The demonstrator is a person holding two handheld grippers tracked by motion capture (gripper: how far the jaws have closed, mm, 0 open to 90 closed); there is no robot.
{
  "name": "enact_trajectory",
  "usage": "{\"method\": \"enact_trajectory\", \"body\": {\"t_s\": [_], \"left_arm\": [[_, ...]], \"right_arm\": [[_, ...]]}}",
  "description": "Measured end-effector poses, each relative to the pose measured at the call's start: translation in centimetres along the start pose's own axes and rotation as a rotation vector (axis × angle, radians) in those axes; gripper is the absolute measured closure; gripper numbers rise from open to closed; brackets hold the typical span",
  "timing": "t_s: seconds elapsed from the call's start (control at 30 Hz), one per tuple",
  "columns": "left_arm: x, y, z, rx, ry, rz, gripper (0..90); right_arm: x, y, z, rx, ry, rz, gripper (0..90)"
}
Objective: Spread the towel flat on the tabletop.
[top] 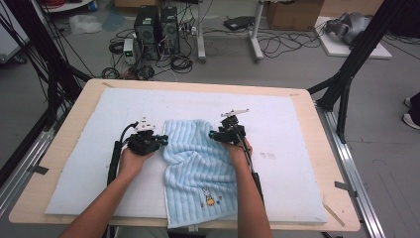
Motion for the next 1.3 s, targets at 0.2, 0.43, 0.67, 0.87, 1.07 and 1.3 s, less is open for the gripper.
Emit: {"method": "enact_trajectory", "body": {"t_s": [0.2, 0.43, 0.67, 0.87, 1.07, 1.3], "left_arm": [[0.0, 0.1, 0.1, 0.0, 0.002, -0.004, 87.2], [-0.1, 0.3, 0.1, 0.001, 0.004, -0.006, 87.3], [-0.5, 0.8, -0.1, -0.006, 0.0, -0.004, 84.8], [1.5, 0.0, -1.2, -0.071, -0.109, -0.032, 54.3], [2.9, 1.3, -3.3, -0.075, -0.131, -0.048, 51.8], [3.1, 4.7, -3.6, 0.029, -0.123, -0.045, 56.4]], "right_arm": [[1.4, 0.2, -0.1, 0.04, -0.126, 0.061, 62.9], [1.0, -1.4, -0.2, 0.052, -0.169, 0.224, 85.7], [0.8, -2.3, -0.3, 0.129, -0.329, 0.465, 66.8], [-1.8, -5.7, -0.3, -0.134, -0.036, 0.31, 60.0], [-4.1, -3.8, 0.8, -0.031, 0.091, 0.241, 57.7], [-3.1, -1.5, 1.0, 0.057, 0.037, 0.245, 62.9]]}}
Point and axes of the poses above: each handheld gripper's, and its own axes: y roughly forward along the jaws, z roughly out of its underside, x roughly to its left, the point moved 5 cm from there along y, roughly forward along the jaws, and after that the axes turned 15 degrees about x, right-handed, at the moved point
